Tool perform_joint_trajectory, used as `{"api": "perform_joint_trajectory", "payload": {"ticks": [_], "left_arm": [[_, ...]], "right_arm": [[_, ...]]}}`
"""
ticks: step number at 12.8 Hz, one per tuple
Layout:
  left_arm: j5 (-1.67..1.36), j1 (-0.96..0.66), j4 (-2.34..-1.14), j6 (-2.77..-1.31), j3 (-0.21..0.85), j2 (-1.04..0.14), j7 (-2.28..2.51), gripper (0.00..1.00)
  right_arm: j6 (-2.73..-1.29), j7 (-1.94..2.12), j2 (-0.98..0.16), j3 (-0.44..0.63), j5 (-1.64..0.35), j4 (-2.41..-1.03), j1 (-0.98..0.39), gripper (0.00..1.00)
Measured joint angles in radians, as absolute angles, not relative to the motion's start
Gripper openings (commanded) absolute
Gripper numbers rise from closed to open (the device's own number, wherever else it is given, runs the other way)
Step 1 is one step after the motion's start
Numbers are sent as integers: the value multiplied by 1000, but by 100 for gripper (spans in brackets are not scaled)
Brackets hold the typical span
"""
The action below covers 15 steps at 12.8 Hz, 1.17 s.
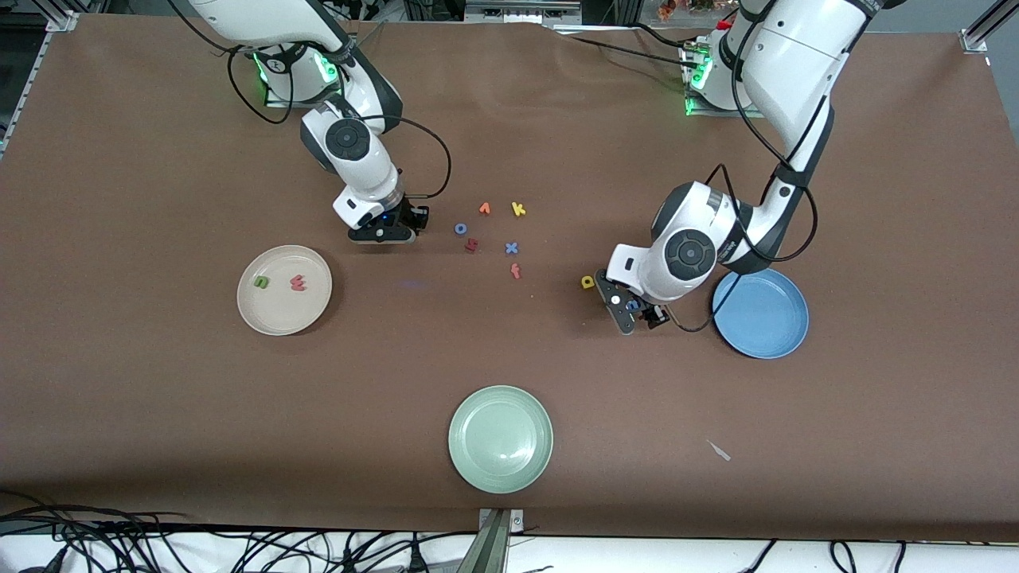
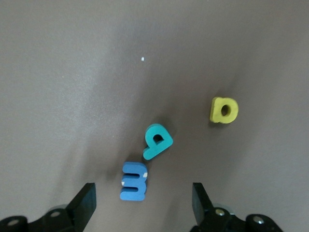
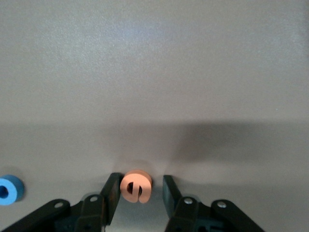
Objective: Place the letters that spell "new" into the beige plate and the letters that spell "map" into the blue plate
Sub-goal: 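Drop the orange e on the beige plate while the left gripper grasps the blue E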
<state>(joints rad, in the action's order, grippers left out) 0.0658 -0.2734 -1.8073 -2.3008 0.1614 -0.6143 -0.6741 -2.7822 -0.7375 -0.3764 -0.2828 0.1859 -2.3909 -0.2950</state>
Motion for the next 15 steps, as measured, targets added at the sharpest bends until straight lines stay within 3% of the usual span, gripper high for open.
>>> {"api": "perform_joint_trajectory", "payload": {"ticks": [2, 7, 10, 11, 13, 15], "left_arm": [[75, -276, -1809, -2322, 161, -629, -675, 78], [85, -279, -1818, -2340, 161, -648, -677, 49], [103, -278, -1822, -2370, 159, -653, -677, 14], [105, -278, -1821, -2378, 157, -652, -677, 9], [140, -278, -1820, -2378, 159, -650, -679, 8], [185, -277, -1806, -2348, 159, -638, -679, 8]], "right_arm": [[-2782, -738, -378, -282, 186, -2388, -295, 39], [-2782, -738, -379, -282, 195, -2383, -295, 32], [-2781, -737, -376, -282, 197, -2380, -295, 28], [-2781, -733, -376, -281, 200, -2379, -295, 28], [-2756, -690, -369, -254, 203, -2364, -295, 28], [-2632, -579, -336, -201, 202, -2314, -291, 28]]}}
